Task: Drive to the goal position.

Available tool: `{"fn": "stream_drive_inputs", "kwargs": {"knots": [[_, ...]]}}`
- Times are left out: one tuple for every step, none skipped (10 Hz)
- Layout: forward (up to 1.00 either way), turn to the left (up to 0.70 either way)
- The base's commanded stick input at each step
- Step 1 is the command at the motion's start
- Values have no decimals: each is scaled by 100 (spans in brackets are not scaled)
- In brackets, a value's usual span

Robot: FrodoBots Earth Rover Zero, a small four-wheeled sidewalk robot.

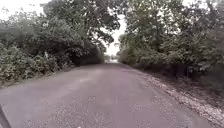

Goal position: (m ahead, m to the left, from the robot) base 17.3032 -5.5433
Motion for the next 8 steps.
{"fn": "stream_drive_inputs", "kwargs": {"knots": [[6, 1], [6, 1], [6, 1], [6, 1], [6, 1], [6, 1], [6, 1], [6, 1]]}}
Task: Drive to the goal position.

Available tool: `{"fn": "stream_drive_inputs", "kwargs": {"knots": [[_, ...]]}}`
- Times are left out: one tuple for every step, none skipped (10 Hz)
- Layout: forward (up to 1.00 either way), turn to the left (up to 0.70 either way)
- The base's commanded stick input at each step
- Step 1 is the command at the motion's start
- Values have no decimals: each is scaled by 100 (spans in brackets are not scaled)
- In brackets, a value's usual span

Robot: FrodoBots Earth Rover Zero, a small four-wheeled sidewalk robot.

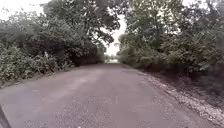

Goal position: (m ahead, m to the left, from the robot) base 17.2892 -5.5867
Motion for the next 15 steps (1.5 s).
{"fn": "stream_drive_inputs", "kwargs": {"knots": [[6, 1], [6, 1], [6, 1], [6, 1], [6, 1], [6, 1], [6, 1], [6, 1], [6, 1], [6, 1], [6, 1], [6, 1], [6, 1], [6, 1], [6, 1]]}}
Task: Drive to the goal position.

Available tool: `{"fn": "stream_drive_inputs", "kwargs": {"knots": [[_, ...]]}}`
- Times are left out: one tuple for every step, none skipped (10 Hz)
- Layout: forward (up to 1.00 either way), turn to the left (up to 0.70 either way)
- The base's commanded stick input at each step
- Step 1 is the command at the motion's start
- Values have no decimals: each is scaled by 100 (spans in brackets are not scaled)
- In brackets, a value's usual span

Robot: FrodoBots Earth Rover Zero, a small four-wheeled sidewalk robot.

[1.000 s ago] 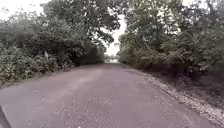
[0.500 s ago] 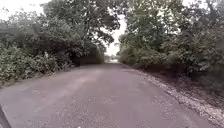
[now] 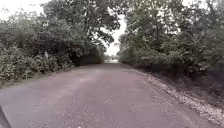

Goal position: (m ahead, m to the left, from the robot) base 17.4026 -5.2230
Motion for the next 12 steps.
{"fn": "stream_drive_inputs", "kwargs": {"knots": [[6, 1], [6, 1], [6, 1], [6, 1], [6, 1], [6, 1], [6, 1], [6, 1], [6, 1], [6, 1], [6, 1], [6, 1]]}}
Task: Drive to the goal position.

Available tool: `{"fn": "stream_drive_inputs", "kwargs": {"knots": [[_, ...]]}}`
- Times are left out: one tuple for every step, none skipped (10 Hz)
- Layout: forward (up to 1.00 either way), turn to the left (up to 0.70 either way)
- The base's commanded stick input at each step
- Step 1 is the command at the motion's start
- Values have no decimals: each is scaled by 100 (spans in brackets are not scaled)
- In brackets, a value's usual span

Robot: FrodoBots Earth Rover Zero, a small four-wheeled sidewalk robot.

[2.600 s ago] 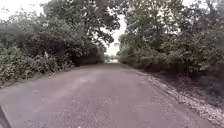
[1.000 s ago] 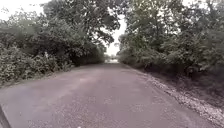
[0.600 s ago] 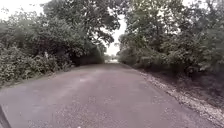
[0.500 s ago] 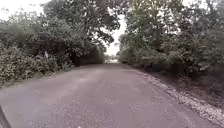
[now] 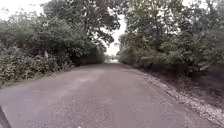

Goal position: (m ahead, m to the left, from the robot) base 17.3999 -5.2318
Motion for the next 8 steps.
{"fn": "stream_drive_inputs", "kwargs": {"knots": [[6, 1], [6, 1], [6, 1], [6, 1], [6, 1], [6, 1], [6, 1], [6, 1]]}}
